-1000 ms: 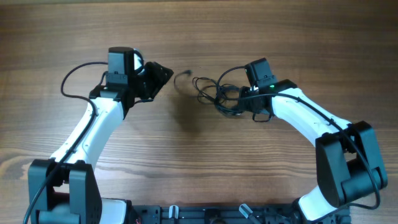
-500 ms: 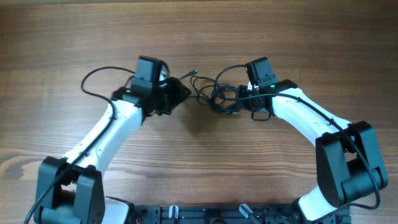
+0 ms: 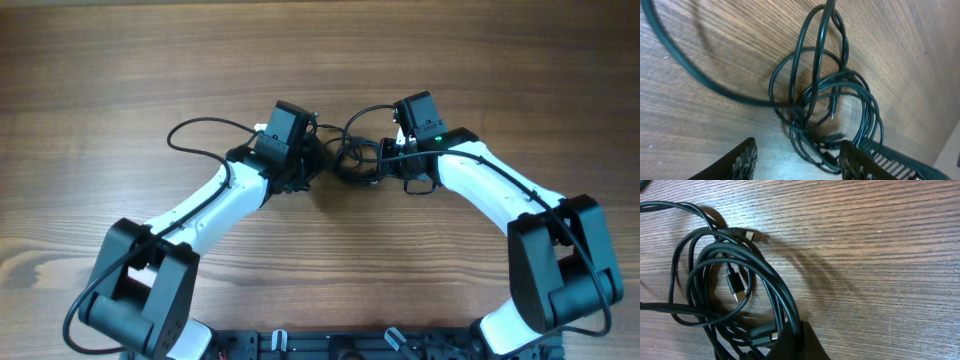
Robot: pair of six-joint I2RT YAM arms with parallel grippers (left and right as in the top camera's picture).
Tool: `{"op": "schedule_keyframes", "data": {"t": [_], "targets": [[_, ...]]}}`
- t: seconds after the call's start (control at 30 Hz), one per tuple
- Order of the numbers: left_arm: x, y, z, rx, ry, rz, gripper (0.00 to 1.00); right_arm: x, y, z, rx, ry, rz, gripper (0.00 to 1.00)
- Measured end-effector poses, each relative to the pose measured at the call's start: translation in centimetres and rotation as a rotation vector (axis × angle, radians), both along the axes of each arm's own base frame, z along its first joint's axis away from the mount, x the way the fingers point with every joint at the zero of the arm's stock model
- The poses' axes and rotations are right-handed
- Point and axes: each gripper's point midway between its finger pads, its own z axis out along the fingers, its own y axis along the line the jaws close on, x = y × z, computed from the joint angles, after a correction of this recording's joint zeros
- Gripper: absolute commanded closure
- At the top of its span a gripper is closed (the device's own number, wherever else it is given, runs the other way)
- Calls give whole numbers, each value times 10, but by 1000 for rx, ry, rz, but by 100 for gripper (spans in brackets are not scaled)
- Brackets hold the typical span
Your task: Untangle cables
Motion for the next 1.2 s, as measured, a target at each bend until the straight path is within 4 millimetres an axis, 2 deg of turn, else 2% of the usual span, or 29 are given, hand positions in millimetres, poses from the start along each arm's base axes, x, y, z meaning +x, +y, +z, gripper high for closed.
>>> {"op": "schedule_keyframes", "data": {"t": [0.1,0.33,0.47,0.53,0.7,0.8,0.87,0.93,1.03,1.2], "targets": [[11,-4,0,-1,-48,11,45,0,0,0,2,1,1,96],[21,5,-16,63,-61,55,46,0,0,0,2,1,1,96],[26,4,-23,67,-70,70,64,0,0,0,2,1,1,96],[30,3,-23,59,-85,72,69,0,0,0,2,1,1,96],[34,-1,-20,46,-106,69,69,0,0,0,2,1,1,96],[29,-4,-22,53,-93,57,63,0,0,0,2,1,1,96],[24,-10,-24,57,-86,41,63,0,0,0,2,1,1,96],[19,-15,-27,65,-80,24,70,0,0,0,2,1,1,96],[13,-21,-35,79,-67,11,94,0,0,0,1,2,1,96],[13,-23,-37,87,-72,3,96,-1,2,0,9,5,4,96]]}}
